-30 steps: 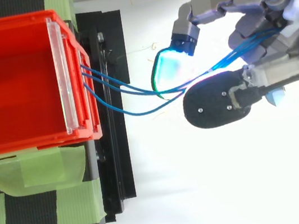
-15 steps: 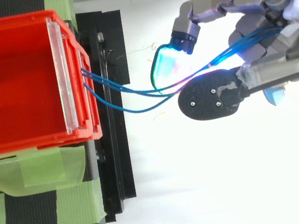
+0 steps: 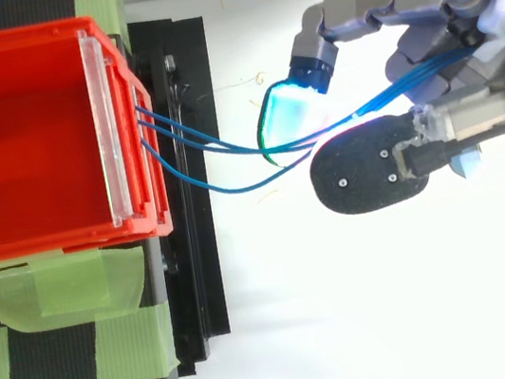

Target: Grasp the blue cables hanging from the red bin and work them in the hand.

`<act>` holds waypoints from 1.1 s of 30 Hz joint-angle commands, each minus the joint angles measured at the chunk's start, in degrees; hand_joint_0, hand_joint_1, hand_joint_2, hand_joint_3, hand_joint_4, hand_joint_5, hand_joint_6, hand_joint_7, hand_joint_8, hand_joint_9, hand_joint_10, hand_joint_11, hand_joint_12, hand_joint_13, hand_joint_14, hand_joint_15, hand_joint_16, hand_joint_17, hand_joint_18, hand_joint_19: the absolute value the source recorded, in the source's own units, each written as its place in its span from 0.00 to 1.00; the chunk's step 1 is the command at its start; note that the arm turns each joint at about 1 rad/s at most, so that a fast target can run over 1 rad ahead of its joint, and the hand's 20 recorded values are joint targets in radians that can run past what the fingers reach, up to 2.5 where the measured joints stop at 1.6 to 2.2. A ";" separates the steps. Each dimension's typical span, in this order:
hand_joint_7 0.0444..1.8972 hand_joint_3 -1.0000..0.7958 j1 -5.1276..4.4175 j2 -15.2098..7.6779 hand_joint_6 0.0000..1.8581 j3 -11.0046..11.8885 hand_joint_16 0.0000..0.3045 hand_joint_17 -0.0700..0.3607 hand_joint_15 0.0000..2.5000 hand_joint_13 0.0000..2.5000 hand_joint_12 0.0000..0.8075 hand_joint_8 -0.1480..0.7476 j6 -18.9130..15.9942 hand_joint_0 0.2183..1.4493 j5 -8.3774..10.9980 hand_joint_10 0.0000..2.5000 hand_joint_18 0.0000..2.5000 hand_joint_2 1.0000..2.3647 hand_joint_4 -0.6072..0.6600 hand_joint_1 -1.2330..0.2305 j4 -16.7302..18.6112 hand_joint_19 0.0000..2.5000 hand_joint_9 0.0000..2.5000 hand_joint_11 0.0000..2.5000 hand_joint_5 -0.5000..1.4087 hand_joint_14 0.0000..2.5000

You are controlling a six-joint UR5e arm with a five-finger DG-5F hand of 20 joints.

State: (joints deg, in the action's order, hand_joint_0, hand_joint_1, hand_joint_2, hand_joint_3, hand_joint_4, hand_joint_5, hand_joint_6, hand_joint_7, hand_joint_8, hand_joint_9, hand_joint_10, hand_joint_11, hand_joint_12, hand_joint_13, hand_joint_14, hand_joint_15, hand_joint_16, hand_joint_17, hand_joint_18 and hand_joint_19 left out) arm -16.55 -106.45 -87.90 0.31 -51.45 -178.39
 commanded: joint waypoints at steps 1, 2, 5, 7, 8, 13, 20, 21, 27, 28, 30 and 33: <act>0.66 0.23 0.03 0.01 0.11 0.01 0.73 0.55 0.75 0.69 0.89 0.71 0.04 0.58 0.04 1.00 0.88 0.01 0.68 0.41 -0.02 0.22 0.42 1.00 0.41 1.00; 0.66 0.24 -0.06 0.01 0.10 0.01 0.73 0.55 0.75 0.69 0.89 0.71 -0.05 0.58 0.04 1.00 0.88 0.01 0.68 0.41 -0.02 0.22 0.42 1.00 0.41 1.00; 0.66 0.28 -0.06 0.01 0.10 0.01 0.73 0.55 0.75 0.69 0.89 0.71 -0.05 0.60 0.04 1.00 0.88 0.01 0.68 0.41 -0.11 0.22 0.42 1.00 0.41 1.00; 0.66 0.32 -0.06 0.01 0.10 0.01 0.73 0.55 0.75 0.69 0.89 0.71 -0.05 0.60 0.12 1.00 0.88 0.02 0.68 0.41 -0.11 0.22 0.42 1.00 0.41 1.00; 0.66 0.35 -0.06 0.01 0.09 -0.08 0.73 0.55 0.75 0.69 0.89 0.71 -0.05 0.60 0.04 1.00 0.88 0.02 0.68 0.41 -0.11 0.22 0.42 1.00 0.41 1.00; 0.65 0.57 -0.06 0.01 0.10 0.01 0.73 0.55 0.75 0.69 0.89 0.71 0.04 0.62 0.12 1.00 0.88 0.01 0.69 0.39 -0.11 0.22 0.42 1.00 0.42 1.00; 0.63 0.57 -0.06 0.01 0.11 0.01 0.73 0.55 0.75 0.69 0.89 0.71 0.13 0.54 0.21 1.00 0.88 0.04 0.73 0.35 -0.02 0.22 0.42 1.00 0.41 1.00; 0.63 0.54 0.03 -0.08 0.11 0.01 0.73 0.55 0.75 0.69 0.89 0.71 0.13 0.54 0.21 1.00 0.88 0.00 0.73 0.35 -0.02 0.22 0.42 1.00 0.41 1.00; 0.68 0.24 0.03 0.01 0.06 0.01 0.73 0.55 0.75 0.69 0.89 0.71 0.30 0.52 0.12 1.00 0.88 0.01 0.68 0.39 0.06 0.22 0.42 1.00 0.41 1.00; 0.67 0.20 0.03 0.01 0.07 0.01 0.73 0.55 0.75 0.69 0.89 0.71 0.48 0.52 0.12 1.00 0.88 0.01 0.68 0.39 0.06 0.22 0.42 1.00 0.41 1.00; 0.67 0.16 -0.06 0.01 0.07 0.01 0.73 0.55 0.75 0.69 0.89 0.71 0.57 0.52 0.12 1.00 0.88 0.01 0.68 0.40 0.06 0.22 0.42 1.00 0.42 1.00; 0.67 0.13 -0.06 -0.08 0.08 0.01 0.73 0.55 0.75 0.69 0.89 0.71 0.65 0.51 0.12 1.00 0.88 0.01 0.69 0.40 0.06 0.22 0.42 1.00 0.42 1.00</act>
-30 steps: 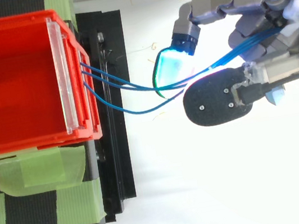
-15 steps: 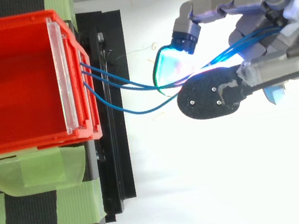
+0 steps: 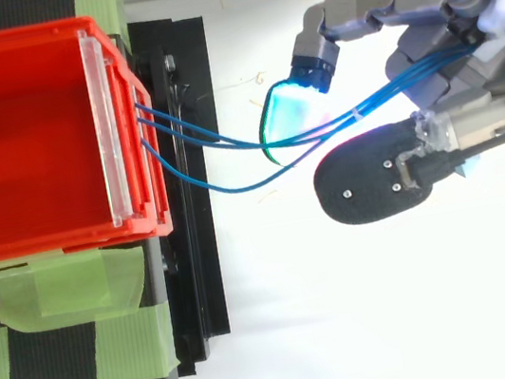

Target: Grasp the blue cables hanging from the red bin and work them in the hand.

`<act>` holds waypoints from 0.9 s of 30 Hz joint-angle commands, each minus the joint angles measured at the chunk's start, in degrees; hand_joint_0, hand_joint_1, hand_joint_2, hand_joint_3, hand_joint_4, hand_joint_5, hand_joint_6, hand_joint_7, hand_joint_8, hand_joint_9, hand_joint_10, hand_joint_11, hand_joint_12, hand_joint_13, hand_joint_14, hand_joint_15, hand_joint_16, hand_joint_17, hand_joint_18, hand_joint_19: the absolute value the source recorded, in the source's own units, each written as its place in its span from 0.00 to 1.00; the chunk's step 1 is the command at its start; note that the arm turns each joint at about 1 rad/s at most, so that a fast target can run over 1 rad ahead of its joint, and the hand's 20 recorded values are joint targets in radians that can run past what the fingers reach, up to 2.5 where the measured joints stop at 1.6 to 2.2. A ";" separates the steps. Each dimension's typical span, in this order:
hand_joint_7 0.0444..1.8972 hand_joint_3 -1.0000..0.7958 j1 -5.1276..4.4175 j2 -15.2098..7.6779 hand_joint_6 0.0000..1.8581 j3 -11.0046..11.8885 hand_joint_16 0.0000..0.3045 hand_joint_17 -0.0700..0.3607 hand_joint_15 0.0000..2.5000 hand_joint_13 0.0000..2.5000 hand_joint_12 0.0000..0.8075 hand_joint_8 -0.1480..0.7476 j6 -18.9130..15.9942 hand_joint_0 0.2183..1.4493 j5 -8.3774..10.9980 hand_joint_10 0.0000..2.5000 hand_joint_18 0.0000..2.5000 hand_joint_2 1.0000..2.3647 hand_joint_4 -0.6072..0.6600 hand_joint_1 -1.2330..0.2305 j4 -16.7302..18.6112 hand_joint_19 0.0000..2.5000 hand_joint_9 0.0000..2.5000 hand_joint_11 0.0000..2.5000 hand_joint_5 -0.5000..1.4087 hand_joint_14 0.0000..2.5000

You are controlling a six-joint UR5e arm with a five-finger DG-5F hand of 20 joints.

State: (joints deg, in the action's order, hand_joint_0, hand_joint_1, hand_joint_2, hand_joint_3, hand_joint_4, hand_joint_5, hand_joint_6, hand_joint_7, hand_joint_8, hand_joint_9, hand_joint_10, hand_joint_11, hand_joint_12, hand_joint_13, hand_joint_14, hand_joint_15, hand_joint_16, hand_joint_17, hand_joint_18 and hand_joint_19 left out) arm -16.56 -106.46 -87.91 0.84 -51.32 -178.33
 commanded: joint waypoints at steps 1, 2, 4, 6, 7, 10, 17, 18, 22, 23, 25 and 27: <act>0.67 0.12 -0.05 -0.07 0.08 0.02 0.73 0.55 0.75 0.69 0.89 0.71 0.13 0.51 0.00 1.00 0.88 0.01 0.69 0.40 0.00 0.22 0.42 1.00 0.43 1.00; 0.67 0.11 -0.05 -0.07 0.09 0.02 0.73 0.55 0.75 0.69 0.89 0.71 0.13 0.51 0.00 1.00 0.88 0.01 0.69 0.40 0.00 0.22 0.42 1.00 0.43 1.00; 0.66 0.10 -0.05 -0.07 0.11 -0.07 0.73 0.55 0.75 0.69 0.89 0.71 0.30 0.51 0.00 1.00 0.88 0.00 0.69 0.40 0.00 0.22 0.42 1.00 0.43 1.00; 0.65 0.09 -0.05 0.02 0.12 0.02 0.73 0.55 0.75 0.69 0.89 0.71 0.57 0.52 0.00 1.00 0.88 0.00 0.69 0.41 -0.09 0.22 0.42 1.00 0.43 1.00; 0.65 0.08 0.04 0.02 0.13 0.02 0.73 0.55 0.75 0.69 0.89 0.71 0.65 0.52 -0.09 1.00 0.88 0.00 0.68 0.40 -0.09 0.22 0.42 1.00 0.44 1.00; 0.64 0.08 0.04 0.02 0.14 0.02 0.73 0.55 0.75 0.69 0.89 0.71 0.65 0.54 0.00 1.00 0.88 0.01 0.67 0.40 -0.09 0.22 0.42 1.00 0.46 1.00; 0.65 0.10 0.04 -0.07 0.13 0.02 0.73 0.55 0.75 0.69 0.89 0.71 0.74 0.54 0.08 1.00 0.88 0.01 0.67 0.40 0.00 0.22 0.42 1.00 0.48 1.00; 0.65 0.10 0.04 -0.07 0.13 0.02 0.73 0.55 0.75 0.69 0.89 0.71 0.83 0.54 0.17 1.00 0.88 0.01 0.67 0.40 0.09 0.22 0.42 1.00 0.48 1.00; 0.66 0.11 0.30 -0.07 0.13 0.02 0.73 0.55 0.75 0.69 0.89 0.71 2.06 0.54 1.93 1.00 0.88 0.01 0.67 0.40 0.18 0.22 0.42 1.00 0.48 1.00; 0.66 0.11 0.39 -0.07 0.13 0.02 0.73 0.55 0.75 0.69 0.89 0.71 3.38 0.54 3.16 1.00 0.88 0.01 0.67 0.40 0.26 0.22 0.42 1.00 0.48 1.00; 0.66 0.11 0.48 -0.07 0.12 0.02 0.73 0.55 0.75 0.69 0.89 0.71 4.43 0.54 4.04 1.00 0.88 0.01 0.68 0.40 0.35 0.22 0.42 1.00 0.48 1.00; 0.66 0.11 0.57 -0.07 0.12 0.02 0.73 0.55 0.75 0.69 0.89 0.71 5.84 0.54 4.83 1.00 0.88 0.01 0.68 0.40 0.35 0.22 0.42 1.00 0.48 1.00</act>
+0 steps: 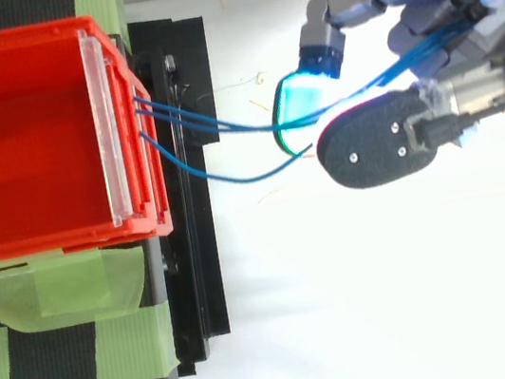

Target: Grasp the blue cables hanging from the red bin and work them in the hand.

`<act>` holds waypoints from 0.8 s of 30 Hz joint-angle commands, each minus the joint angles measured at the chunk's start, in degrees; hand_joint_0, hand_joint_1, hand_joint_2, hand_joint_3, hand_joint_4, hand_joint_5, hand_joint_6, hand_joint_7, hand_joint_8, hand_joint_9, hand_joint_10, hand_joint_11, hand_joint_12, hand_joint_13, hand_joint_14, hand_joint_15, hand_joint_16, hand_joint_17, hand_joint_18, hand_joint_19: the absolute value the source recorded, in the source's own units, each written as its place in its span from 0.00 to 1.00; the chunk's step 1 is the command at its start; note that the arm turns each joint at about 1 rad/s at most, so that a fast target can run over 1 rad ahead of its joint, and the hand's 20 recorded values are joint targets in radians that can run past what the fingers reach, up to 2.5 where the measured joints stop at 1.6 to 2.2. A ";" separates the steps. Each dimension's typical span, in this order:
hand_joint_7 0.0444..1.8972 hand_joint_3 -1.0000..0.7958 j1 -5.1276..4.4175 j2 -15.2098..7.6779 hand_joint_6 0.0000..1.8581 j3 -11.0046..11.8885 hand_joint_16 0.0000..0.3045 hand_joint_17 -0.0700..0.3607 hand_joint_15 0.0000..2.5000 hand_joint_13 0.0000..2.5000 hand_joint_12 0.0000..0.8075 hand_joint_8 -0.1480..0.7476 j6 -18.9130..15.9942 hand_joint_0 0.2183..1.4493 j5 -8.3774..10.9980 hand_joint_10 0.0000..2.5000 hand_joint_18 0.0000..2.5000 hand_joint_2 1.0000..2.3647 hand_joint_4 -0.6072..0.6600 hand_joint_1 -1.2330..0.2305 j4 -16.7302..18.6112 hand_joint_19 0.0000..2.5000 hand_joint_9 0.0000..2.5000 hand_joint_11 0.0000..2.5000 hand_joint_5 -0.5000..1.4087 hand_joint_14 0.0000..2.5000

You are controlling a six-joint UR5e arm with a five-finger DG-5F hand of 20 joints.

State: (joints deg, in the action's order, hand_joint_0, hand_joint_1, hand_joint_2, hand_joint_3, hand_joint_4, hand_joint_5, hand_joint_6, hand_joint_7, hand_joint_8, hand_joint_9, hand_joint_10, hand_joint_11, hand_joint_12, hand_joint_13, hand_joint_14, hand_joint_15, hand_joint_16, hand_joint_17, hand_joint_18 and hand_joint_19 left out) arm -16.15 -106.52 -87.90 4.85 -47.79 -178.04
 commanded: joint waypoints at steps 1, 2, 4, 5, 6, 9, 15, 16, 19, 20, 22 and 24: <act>0.66 0.10 0.15 0.00 0.12 0.01 0.73 0.55 0.75 0.69 0.89 0.71 3.06 0.54 1.83 1.00 0.88 0.01 0.68 0.40 0.15 0.22 0.42 1.00 0.48 1.00; 0.66 0.11 0.15 0.00 0.12 -0.08 0.73 0.55 0.75 0.69 0.89 0.71 3.58 0.54 2.00 1.00 0.88 0.01 0.67 0.40 0.32 0.22 0.42 1.00 0.48 1.00; 0.66 0.11 0.24 0.00 0.12 0.01 0.73 0.55 0.75 0.69 0.89 0.71 5.25 0.54 2.18 1.00 0.88 0.01 0.67 0.40 0.76 0.22 0.42 1.00 0.48 1.00; 0.66 0.10 0.24 0.00 0.12 0.01 0.73 0.55 0.75 0.69 0.89 0.71 5.69 0.54 2.18 1.00 0.88 0.01 0.68 0.40 1.02 0.22 0.42 1.00 0.48 1.00; 0.66 0.10 0.33 0.00 0.12 -0.08 0.73 0.55 0.75 0.69 0.89 0.71 6.57 0.54 2.18 1.00 0.88 0.01 0.67 0.40 1.55 0.22 0.42 1.00 0.48 1.00; 0.66 0.10 0.68 0.00 0.12 0.01 0.73 0.55 0.75 0.69 0.89 0.71 8.86 0.54 2.09 1.00 0.88 0.01 0.68 0.40 3.40 0.22 0.42 1.00 0.48 1.00; 0.66 0.11 0.85 0.09 0.12 0.01 0.73 0.55 0.75 0.69 0.89 0.71 11.32 0.54 2.18 1.00 0.88 0.01 0.68 0.40 3.93 0.22 0.42 1.00 0.48 1.00; 0.66 0.11 0.85 0.00 0.12 0.01 0.73 0.55 0.75 0.69 0.89 0.71 11.58 0.54 2.18 1.00 0.88 0.01 0.68 0.40 4.01 0.22 0.42 1.00 0.48 1.00; 0.66 0.11 1.03 0.09 0.11 0.01 0.73 0.55 0.75 0.69 0.89 0.71 12.55 0.54 2.18 1.00 0.88 0.01 0.67 0.40 4.63 0.22 0.42 1.00 0.48 1.00; 0.66 0.10 1.03 0.00 0.11 0.10 0.73 0.55 0.75 0.69 0.89 0.71 12.99 0.54 2.18 1.00 0.88 0.01 0.67 0.40 5.16 0.22 0.42 1.00 0.48 1.00; 0.66 0.11 1.12 0.09 0.11 0.01 0.73 0.55 0.75 0.69 0.89 0.71 13.43 0.55 2.18 1.00 0.88 0.01 0.68 0.40 5.60 0.22 0.42 1.00 0.48 1.00; 0.67 0.12 1.12 0.00 0.11 0.01 0.73 0.55 0.75 0.69 0.89 0.71 13.96 0.55 2.18 1.00 0.88 0.01 0.67 0.40 5.95 0.22 0.42 1.00 0.48 1.00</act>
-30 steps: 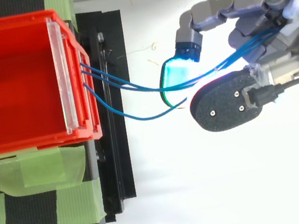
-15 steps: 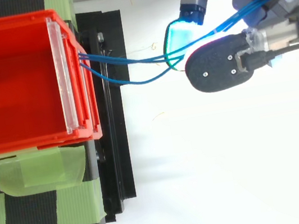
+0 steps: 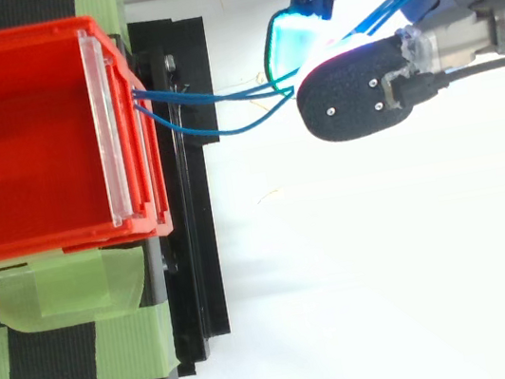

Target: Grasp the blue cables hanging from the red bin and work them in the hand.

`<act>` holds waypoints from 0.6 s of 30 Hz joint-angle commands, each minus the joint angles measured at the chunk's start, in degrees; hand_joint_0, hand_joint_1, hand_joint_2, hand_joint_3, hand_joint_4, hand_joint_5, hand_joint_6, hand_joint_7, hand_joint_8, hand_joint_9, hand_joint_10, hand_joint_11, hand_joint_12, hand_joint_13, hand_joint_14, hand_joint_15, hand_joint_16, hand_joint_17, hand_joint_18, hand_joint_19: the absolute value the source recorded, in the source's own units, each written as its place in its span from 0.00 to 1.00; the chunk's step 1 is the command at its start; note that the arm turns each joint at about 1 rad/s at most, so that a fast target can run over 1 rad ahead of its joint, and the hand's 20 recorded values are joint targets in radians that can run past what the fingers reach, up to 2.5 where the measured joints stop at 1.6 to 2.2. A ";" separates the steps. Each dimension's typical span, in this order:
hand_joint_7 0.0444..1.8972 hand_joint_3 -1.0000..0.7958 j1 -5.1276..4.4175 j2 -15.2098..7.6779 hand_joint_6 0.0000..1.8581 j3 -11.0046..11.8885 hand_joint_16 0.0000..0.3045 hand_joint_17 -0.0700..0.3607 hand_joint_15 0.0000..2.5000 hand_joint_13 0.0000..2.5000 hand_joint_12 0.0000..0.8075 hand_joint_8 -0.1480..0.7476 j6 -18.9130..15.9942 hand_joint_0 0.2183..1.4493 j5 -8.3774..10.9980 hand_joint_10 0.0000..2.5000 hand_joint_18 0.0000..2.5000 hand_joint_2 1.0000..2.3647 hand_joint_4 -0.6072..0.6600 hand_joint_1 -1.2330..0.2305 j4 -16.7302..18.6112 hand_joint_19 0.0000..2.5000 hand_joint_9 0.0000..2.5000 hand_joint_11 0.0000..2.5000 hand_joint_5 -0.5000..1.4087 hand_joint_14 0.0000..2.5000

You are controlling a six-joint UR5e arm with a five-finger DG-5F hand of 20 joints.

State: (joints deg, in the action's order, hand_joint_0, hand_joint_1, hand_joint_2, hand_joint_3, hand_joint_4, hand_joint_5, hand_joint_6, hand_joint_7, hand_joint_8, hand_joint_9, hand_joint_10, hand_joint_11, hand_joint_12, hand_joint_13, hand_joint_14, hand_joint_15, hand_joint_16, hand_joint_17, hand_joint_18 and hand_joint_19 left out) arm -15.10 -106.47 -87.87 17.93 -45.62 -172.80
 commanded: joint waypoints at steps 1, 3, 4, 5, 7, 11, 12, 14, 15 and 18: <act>0.67 0.13 0.15 0.04 0.11 0.07 0.73 0.55 0.75 0.69 0.89 0.71 1.76 0.55 0.00 1.00 0.88 0.01 0.67 0.40 1.67 0.22 0.42 1.00 0.48 1.00; 0.67 0.14 0.15 0.04 0.11 -0.02 0.73 0.55 0.75 0.69 0.89 0.71 2.46 0.55 0.00 1.00 0.88 0.01 0.67 0.40 2.55 0.22 0.42 1.00 0.48 1.00; 0.67 0.14 0.24 -0.05 0.10 0.51 0.73 0.55 0.75 0.69 0.89 0.71 3.16 0.55 0.00 1.00 0.88 0.01 0.67 0.40 3.34 0.22 0.42 1.00 0.48 1.00; 0.67 0.15 0.33 -0.05 0.10 1.12 0.73 0.55 0.75 0.69 0.89 0.71 3.87 0.55 0.00 1.00 0.88 0.01 0.67 0.40 3.78 0.22 0.42 1.00 0.48 1.00; 0.67 0.17 0.33 -0.05 0.10 2.09 0.73 0.55 0.75 0.69 0.89 0.71 5.27 0.56 0.00 1.00 0.88 0.01 0.66 0.40 3.78 0.22 0.42 1.00 0.48 1.00; 0.68 0.23 0.42 -0.05 0.07 2.53 0.73 0.55 0.75 0.69 0.89 0.71 7.82 0.56 -0.18 1.00 0.88 0.01 0.67 0.39 4.05 0.22 0.42 1.00 0.49 1.00; 0.69 0.25 0.51 -0.05 0.06 2.44 0.73 0.55 0.75 0.69 0.89 0.71 8.26 0.56 -0.18 1.00 0.88 0.01 0.68 0.39 4.22 0.22 0.42 1.00 0.49 1.00; 0.69 0.26 0.51 -0.05 0.05 2.44 0.73 0.55 0.75 0.69 0.89 0.71 8.35 0.57 -0.18 1.00 0.88 0.01 0.68 0.39 4.49 0.22 0.42 1.00 0.48 1.00; 0.70 0.26 0.42 -0.05 0.03 2.53 0.73 0.55 0.75 0.69 0.89 0.71 8.44 0.57 -0.18 1.00 0.88 0.01 0.68 0.39 4.66 0.22 0.42 1.00 0.48 1.00; 0.70 0.22 0.51 -0.05 0.03 2.53 0.73 0.55 0.75 0.69 0.89 0.71 8.35 0.57 -0.09 1.00 0.88 0.01 0.68 0.40 4.84 0.22 0.42 1.00 0.48 1.00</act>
State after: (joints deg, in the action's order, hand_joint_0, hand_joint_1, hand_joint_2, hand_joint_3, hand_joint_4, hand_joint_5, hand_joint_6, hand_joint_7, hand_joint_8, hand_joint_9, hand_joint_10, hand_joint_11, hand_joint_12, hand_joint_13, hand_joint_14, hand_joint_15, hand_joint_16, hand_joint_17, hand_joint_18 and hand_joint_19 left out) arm -14.63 -106.52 -85.38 26.17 -45.76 -168.13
